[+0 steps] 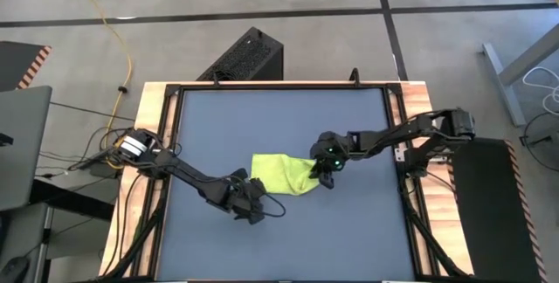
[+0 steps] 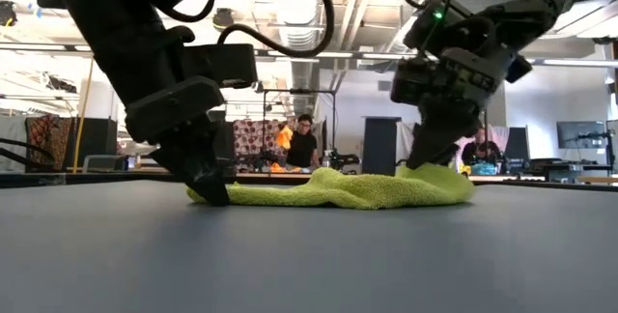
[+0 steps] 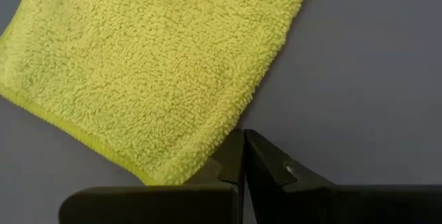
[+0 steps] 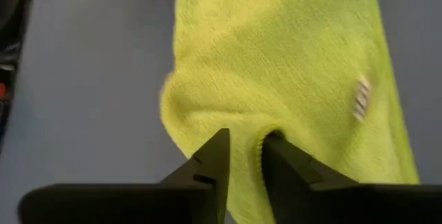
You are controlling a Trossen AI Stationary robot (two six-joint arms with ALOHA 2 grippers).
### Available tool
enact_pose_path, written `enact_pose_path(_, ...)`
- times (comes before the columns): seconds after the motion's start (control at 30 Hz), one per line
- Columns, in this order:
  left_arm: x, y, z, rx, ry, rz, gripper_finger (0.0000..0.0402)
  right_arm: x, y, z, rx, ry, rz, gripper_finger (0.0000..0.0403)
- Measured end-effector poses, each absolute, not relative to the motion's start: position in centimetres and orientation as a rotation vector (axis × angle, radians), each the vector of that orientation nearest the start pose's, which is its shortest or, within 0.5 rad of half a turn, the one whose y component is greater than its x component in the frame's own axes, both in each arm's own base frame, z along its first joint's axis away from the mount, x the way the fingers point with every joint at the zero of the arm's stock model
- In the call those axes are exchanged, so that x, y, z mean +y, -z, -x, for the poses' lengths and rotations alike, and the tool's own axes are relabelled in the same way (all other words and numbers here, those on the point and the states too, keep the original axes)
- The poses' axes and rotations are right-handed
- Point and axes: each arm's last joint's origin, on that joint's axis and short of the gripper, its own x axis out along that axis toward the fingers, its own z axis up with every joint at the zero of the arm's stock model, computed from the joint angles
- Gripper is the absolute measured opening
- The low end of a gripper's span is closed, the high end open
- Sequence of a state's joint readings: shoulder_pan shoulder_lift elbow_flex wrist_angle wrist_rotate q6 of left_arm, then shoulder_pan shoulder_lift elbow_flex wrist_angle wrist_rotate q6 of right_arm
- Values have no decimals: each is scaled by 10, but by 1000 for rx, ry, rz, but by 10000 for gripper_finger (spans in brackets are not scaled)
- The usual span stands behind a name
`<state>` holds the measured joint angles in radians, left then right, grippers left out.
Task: Roll towel into tight, uniform cylinder
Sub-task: Roll the green towel
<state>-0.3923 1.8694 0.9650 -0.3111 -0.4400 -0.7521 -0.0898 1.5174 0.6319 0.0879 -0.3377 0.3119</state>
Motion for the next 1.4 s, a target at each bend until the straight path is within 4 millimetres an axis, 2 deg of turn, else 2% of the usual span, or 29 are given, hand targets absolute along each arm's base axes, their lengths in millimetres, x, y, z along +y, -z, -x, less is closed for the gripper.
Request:
enact_pose_path(0.17, -112, -105, -302, 1026, -449, 169, 0, -8, -157, -282, 857, -124, -461, 18)
enact_pose_path(0.3, -110, -100, -297, 1020, -439, 164, 0, 2, -170, -274, 892, -140, -481, 15)
enact_pose_path(0.43, -109, -97, -295, 1014, -417, 144, 0, 22, -177, -258, 944, -198, -467, 13)
enact_pose_path(0.53, -109, -97, -295, 1014, -399, 124, 0, 38, -174, -246, 987, -236, -470, 13)
enact_pose_path(0.73, -109, -96, -295, 1027, -378, 108, 0, 63, -157, -226, 1072, -227, -492, 14)
enact_pose_path(0.9, -109, -96, -295, 1041, -358, 90, 0, 78, -146, -214, 1125, -210, -549, 69)
enact_pose_path(1.07, -105, -105, -294, 1041, -334, 104, 0, 86, -148, -210, 1140, -211, -599, 133)
enact_pose_path(1.23, -92, -123, -295, 1019, -299, 118, 0, 86, -161, -203, 1135, -239, -661, 172)
enact_pose_path(1.4, -77, -139, -309, 894, -248, 173, 0, 83, -181, -182, 1151, -258, -674, 180)
